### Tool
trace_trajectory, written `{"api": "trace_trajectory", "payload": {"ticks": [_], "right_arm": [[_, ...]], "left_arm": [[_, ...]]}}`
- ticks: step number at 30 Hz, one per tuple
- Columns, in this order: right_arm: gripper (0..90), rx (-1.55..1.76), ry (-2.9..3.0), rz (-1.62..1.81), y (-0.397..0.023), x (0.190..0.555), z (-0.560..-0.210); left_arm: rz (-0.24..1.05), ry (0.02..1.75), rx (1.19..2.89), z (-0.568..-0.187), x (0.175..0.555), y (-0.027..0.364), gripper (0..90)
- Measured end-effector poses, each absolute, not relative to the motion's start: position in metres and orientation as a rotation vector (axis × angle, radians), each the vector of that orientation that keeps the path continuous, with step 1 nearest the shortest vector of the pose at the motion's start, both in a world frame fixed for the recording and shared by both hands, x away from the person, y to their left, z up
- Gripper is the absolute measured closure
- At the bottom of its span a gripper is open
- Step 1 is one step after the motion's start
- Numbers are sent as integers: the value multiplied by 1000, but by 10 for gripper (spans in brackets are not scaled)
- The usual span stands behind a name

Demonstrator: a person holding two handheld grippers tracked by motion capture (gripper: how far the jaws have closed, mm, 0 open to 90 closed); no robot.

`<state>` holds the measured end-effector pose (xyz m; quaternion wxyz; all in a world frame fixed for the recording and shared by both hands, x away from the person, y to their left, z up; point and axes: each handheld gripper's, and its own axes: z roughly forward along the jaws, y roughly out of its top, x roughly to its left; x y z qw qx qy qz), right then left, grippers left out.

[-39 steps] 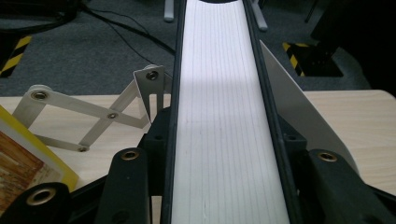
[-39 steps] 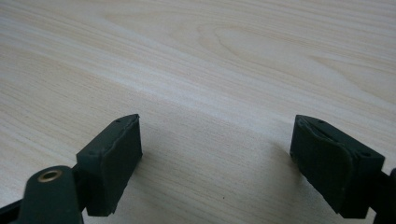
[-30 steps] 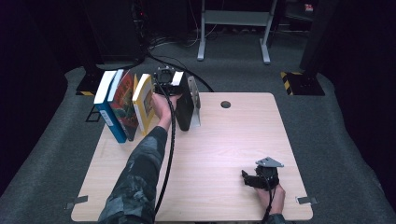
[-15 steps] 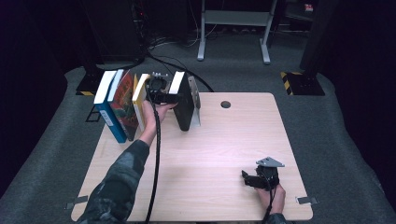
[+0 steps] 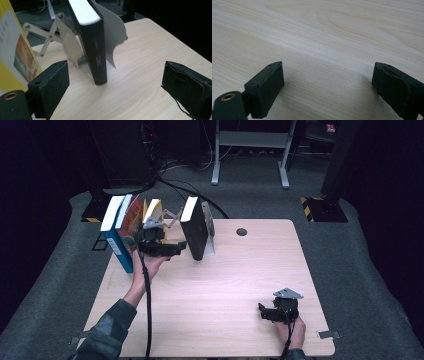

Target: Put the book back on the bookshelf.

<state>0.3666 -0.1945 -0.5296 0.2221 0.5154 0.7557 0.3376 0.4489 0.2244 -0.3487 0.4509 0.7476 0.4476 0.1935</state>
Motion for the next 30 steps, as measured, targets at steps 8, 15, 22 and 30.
{"api": "trace_trajectory", "payload": {"ticks": [8,15,22,30], "right_arm": [[0,1400,2140,915,-193,368,-531],[0,1405,2136,913,-192,368,-531],[0,1425,2116,896,-191,365,-531],[0,1417,2130,906,-193,365,-531]], "left_arm": [[420,1100,1978,-411,406,237,19],[358,1164,2106,-494,377,247,0],[492,1161,2122,-530,368,245,0],[512,1153,2099,-532,367,245,2]]}}
